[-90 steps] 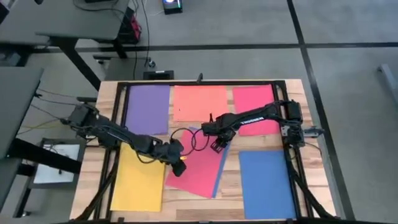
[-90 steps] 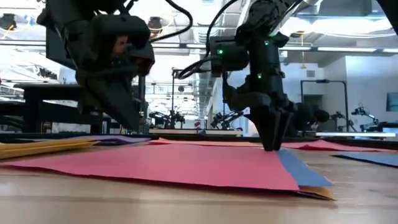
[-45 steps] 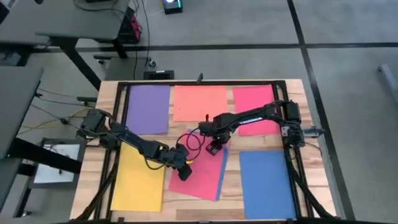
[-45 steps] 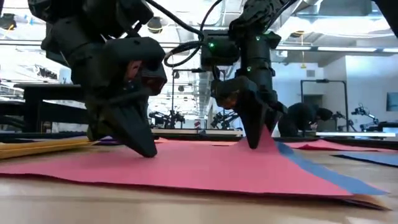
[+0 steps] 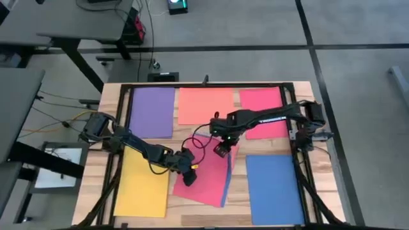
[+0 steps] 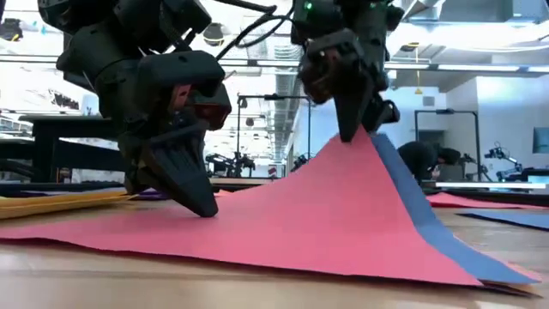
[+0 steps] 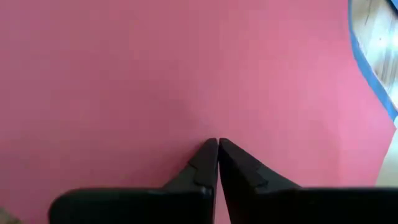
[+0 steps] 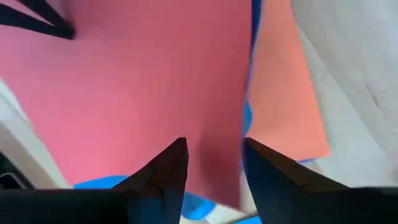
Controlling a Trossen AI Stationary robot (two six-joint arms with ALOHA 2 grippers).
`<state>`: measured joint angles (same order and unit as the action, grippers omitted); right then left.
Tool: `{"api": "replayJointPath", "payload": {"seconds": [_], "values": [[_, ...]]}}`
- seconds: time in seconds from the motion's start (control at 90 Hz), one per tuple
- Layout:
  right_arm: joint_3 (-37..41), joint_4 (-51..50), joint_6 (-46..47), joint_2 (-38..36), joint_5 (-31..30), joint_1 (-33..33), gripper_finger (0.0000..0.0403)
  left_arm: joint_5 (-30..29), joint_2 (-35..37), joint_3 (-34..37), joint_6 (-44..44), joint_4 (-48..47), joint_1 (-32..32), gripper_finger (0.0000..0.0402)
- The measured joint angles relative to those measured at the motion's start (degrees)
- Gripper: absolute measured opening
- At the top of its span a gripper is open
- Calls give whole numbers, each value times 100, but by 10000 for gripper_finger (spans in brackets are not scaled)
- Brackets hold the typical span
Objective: Organize paper
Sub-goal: Stack the pink paper on top of the other pink paper
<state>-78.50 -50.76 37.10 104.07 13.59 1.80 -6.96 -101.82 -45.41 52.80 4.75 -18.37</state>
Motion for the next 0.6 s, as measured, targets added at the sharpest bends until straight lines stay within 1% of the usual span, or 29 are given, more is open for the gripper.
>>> {"api": "replayJointPath", "payload": {"seconds": [0.333, 0.4, 0.533, 0.6], "values": [[-18, -87, 279, 15, 12, -70, 138, -4, -2, 4, -33, 31, -7, 0], [-155, -321, 334, 15, 139, -70, 138, -2, -2, 4, -16, 32, -7, 0], [-436, -621, 355, 4, 171, -94, 138, -2, -4, 4, -2, 33, -9, 0], [-516, -608, 401, 4, 405, -81, 138, -2, -4, 4, -2, 34, -9, 0]]}}
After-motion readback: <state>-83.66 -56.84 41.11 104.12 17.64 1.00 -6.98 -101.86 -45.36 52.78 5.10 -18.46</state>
